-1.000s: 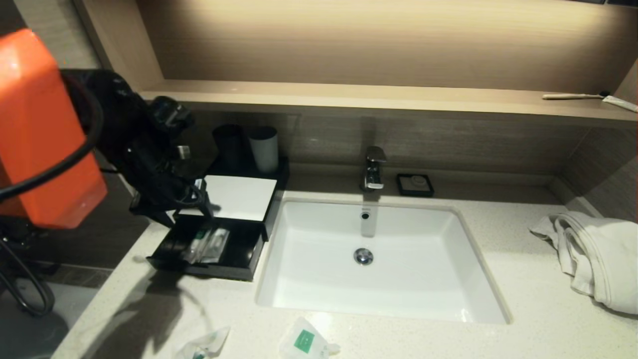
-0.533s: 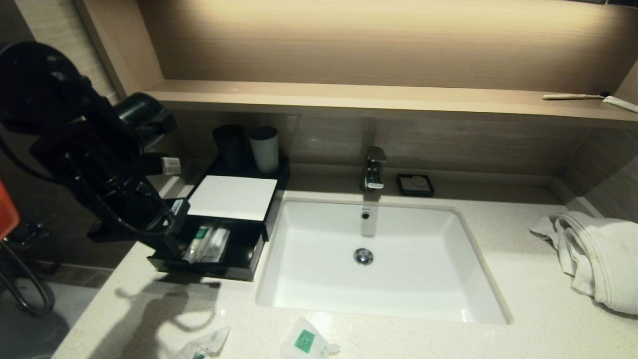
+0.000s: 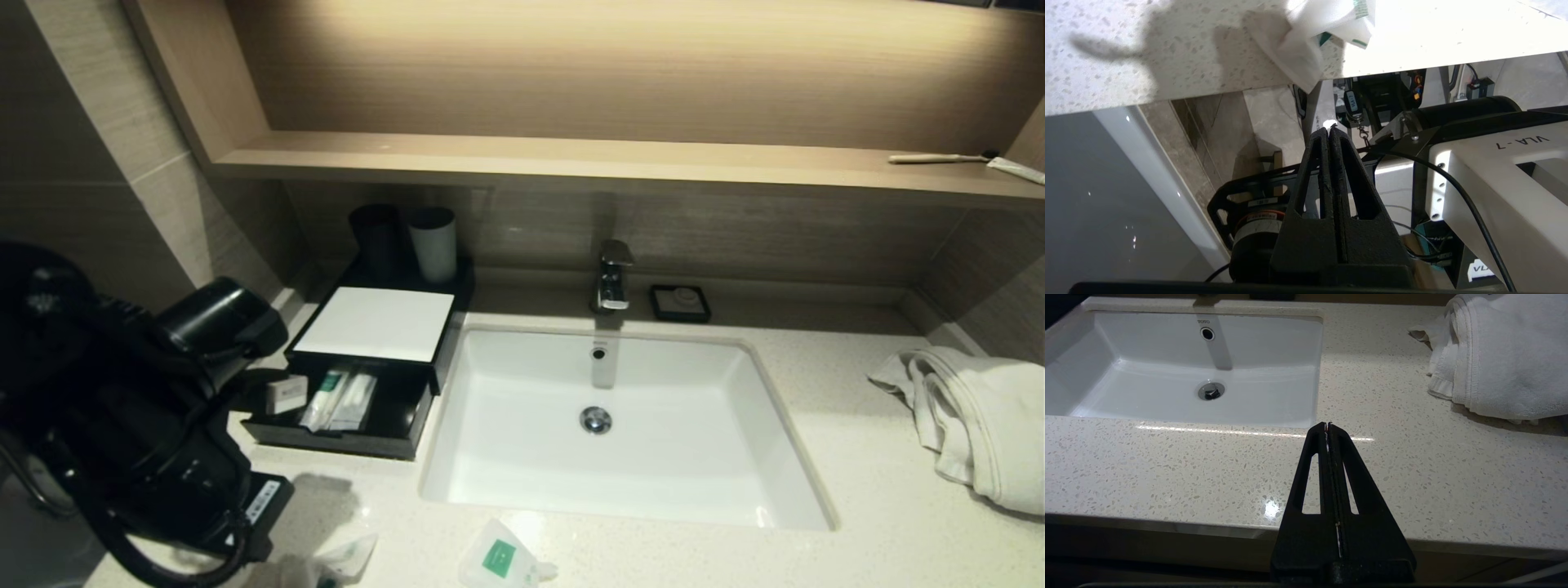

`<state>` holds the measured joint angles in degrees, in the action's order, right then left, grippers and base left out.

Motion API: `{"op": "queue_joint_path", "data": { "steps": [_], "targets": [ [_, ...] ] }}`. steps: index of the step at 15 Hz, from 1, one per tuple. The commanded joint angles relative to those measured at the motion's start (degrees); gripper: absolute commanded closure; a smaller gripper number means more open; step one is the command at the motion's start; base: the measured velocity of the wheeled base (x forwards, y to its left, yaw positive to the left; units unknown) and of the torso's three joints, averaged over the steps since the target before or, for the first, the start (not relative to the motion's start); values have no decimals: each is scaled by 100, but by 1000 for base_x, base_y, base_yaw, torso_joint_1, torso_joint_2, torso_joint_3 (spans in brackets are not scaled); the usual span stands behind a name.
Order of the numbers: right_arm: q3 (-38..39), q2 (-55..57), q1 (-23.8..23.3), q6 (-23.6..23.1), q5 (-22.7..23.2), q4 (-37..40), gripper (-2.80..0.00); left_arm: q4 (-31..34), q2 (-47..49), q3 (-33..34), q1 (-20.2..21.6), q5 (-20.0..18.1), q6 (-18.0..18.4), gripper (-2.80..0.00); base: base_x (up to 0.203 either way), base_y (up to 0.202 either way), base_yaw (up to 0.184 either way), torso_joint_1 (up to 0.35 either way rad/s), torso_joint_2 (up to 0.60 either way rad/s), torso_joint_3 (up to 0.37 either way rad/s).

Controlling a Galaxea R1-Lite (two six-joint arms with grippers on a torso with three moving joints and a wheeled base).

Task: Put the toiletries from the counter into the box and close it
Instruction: Pick up the bathroom toiletry

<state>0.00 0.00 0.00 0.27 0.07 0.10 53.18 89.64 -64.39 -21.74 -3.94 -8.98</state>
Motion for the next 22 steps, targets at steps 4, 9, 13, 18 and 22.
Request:
{"op": "queue_joint_path", "data": {
  "steps": [4, 9, 13, 18, 22],
  "targets": [
    [0, 0, 0, 0, 1, -1, 0, -279, -54, 266, -232, -12, 11, 0, 0, 0, 0, 0, 0, 0],
    [0, 0, 0, 0, 1, -1, 0, -466, 282, 374, -357, 34, 28, 0, 0, 0, 0, 0, 0, 0],
    [0, 0, 0, 0, 1, -1, 0, -732, 374, 623, -357, 51, 100, 0, 0, 0, 0, 0, 0, 0],
    [0, 0, 0, 0, 1, -1, 0, -1179, 582, 673, -357, 51, 178, 0, 0, 0, 0, 0, 0, 0],
    [0, 0, 0, 0, 1, -1, 0, -1231, 757, 682, -349, 76, 370, 0, 0, 0, 0, 0, 0, 0]
  ]
}}
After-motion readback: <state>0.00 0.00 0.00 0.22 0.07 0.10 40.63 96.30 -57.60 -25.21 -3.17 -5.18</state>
